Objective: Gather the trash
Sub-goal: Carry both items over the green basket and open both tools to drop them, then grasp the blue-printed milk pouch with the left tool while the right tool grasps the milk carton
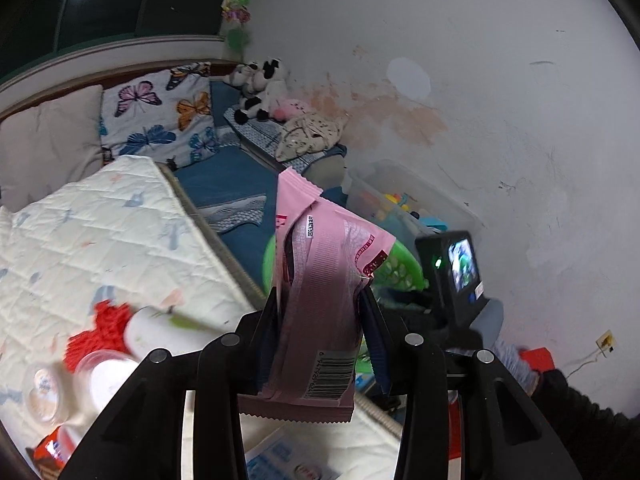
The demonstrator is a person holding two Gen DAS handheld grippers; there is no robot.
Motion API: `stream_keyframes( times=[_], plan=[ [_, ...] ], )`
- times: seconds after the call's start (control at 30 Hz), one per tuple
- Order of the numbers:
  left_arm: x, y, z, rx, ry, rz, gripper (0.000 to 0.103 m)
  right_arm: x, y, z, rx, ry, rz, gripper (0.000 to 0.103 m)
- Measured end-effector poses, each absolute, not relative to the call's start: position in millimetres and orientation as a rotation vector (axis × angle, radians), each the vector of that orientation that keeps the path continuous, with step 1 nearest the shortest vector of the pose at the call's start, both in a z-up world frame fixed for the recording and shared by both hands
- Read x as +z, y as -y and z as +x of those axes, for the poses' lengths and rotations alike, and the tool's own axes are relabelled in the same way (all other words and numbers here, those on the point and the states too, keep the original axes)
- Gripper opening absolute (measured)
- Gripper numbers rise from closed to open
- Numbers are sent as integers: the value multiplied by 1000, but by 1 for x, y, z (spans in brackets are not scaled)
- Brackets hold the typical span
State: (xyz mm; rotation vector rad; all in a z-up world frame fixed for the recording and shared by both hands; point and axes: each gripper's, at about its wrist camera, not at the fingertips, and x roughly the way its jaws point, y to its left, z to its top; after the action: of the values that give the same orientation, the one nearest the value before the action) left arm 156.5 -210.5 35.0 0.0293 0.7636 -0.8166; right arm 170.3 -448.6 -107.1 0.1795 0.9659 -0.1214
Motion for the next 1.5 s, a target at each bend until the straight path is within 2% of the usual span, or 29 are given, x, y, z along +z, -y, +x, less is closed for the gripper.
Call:
stream_keyframes(
  times=[0.33,0.67,0.77,0.9,0.97,1.0,1.03,1.23,1.5],
  plan=[
    [22,260,180,-839,-833,60,38,-97,458,153,-119,-929,209,49],
    [-2,303,190,-845,-896,119,39,-70,472,106,-147,-838,251,55],
    [-9,312,192,-840,-916,133,41,-67,474,94,-154,-824,262,57],
    [-18,321,193,-838,-936,136,51,-66,474,82,-154,-808,288,59],
    [-20,322,193,-843,-941,132,55,-65,474,78,-151,-807,295,59],
    [-20,322,192,-848,-942,131,61,-65,473,77,-149,-805,297,59],
    [-20,322,191,-848,-939,132,63,-65,472,76,-148,-803,299,59],
    [-11,306,183,-862,-906,135,65,-61,465,71,-137,-793,314,59],
    [4,246,155,-860,-841,150,65,-48,446,66,-101,-765,300,64]
  ],
)
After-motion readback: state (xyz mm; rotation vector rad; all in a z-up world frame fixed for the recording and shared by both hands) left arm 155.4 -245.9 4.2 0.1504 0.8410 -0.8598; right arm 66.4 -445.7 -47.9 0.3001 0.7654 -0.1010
